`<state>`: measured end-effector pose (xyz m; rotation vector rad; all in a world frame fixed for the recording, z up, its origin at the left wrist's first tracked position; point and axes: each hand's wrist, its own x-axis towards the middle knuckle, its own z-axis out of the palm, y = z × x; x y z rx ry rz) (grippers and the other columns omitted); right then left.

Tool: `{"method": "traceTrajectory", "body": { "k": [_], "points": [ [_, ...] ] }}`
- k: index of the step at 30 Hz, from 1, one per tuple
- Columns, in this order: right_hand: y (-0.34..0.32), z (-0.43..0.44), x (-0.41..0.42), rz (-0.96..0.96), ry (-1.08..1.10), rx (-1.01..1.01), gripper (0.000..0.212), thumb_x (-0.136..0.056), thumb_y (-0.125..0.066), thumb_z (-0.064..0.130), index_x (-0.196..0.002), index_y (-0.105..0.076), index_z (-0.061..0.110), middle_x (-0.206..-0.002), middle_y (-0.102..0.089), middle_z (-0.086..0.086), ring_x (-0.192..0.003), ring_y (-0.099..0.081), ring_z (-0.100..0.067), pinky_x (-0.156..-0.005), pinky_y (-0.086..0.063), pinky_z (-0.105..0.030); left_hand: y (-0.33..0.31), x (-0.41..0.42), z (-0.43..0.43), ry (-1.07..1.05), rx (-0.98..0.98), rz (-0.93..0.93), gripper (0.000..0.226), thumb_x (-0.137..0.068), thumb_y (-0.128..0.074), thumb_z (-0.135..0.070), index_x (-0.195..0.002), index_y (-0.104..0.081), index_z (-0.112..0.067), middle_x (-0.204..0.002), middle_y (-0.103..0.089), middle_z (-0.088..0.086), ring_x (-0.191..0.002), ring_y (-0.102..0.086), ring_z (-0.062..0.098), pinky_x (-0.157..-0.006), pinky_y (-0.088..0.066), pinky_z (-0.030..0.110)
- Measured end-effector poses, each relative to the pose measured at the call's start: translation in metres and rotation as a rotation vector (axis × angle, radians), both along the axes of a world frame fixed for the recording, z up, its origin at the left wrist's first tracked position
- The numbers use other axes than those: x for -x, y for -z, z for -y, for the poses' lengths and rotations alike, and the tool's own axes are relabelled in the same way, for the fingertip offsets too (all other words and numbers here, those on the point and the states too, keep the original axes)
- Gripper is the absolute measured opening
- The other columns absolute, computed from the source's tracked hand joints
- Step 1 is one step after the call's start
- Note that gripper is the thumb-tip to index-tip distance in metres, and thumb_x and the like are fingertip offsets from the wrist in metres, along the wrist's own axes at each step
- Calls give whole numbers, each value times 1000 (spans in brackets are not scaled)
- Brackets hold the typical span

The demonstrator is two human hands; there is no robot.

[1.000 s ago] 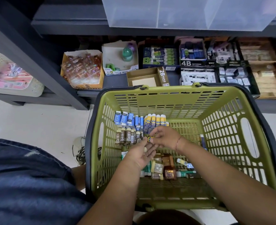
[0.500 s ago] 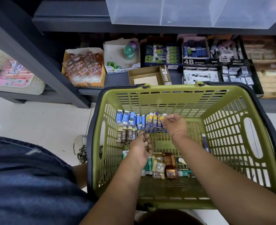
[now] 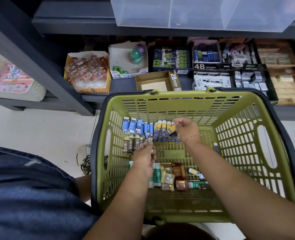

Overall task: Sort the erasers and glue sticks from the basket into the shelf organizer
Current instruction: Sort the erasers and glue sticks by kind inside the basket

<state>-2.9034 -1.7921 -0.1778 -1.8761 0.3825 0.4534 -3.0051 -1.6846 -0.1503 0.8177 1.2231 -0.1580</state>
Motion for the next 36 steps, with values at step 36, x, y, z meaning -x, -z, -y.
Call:
{"method": "traceTrajectory", "body": {
  "k": [36],
  "points": [
    [-11,-79,63,-493,-187,-266,27,-85,-68,2,-111,-62,-7,-85,-67,-16,-54,-61,-12,-50,-55,-18,-69,-3,-105,502,-1260,3,35,-100,-46,-31,-132,-56,-20,-112,-67,8,-104,-60,32,-79,-45,37]
  ]
}}
